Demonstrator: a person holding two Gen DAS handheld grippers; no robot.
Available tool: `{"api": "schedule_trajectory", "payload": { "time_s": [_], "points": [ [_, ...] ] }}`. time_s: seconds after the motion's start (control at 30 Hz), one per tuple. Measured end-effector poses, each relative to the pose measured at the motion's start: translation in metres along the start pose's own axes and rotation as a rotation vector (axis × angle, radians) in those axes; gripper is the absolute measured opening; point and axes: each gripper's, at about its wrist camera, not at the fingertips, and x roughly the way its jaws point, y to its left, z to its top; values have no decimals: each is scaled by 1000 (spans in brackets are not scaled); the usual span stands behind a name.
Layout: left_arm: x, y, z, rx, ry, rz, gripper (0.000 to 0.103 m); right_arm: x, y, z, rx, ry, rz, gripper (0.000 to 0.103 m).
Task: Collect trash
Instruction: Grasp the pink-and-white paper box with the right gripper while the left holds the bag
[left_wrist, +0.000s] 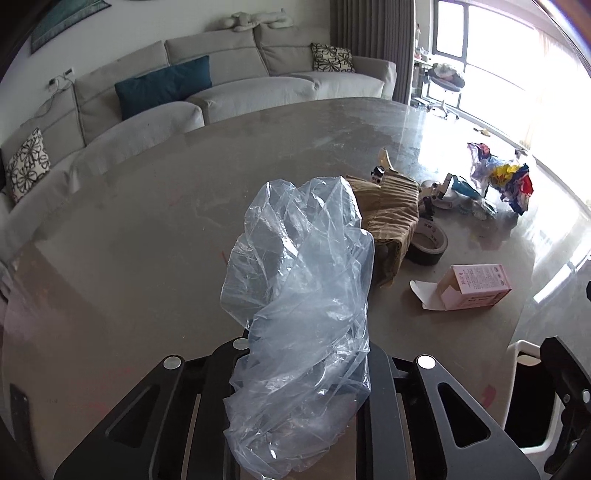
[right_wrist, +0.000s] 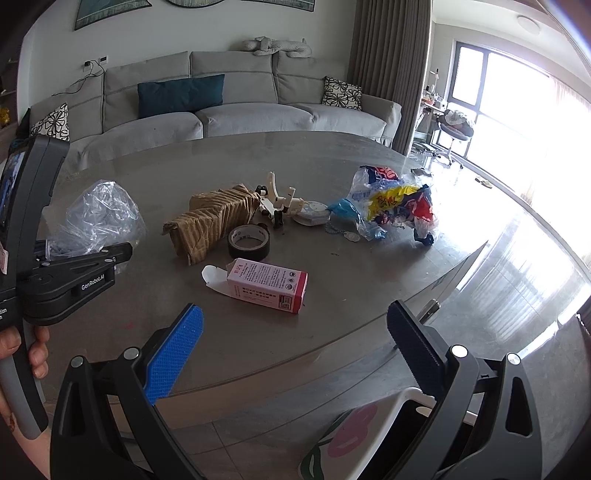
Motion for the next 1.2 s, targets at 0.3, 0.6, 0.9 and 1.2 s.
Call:
{"api": "schedule_trajectory", "payload": {
  "time_s": [0.3,0.6,0.9,1.2],
  "points": [
    [-24,5,-1,-6,-23,-8,17,22,6,9,-95,-39,91,99],
    [-21,-5,-3,6,-12,-6,17,51,-3,16,-147,-47,193,99],
    [-22,-13,1,19,-14,7,17,68,-4,18,-220,-27,310,99],
    [-15,-20,-1,33,-1,14,17,92,2,2,-284,37,326,97]
  ]
}}
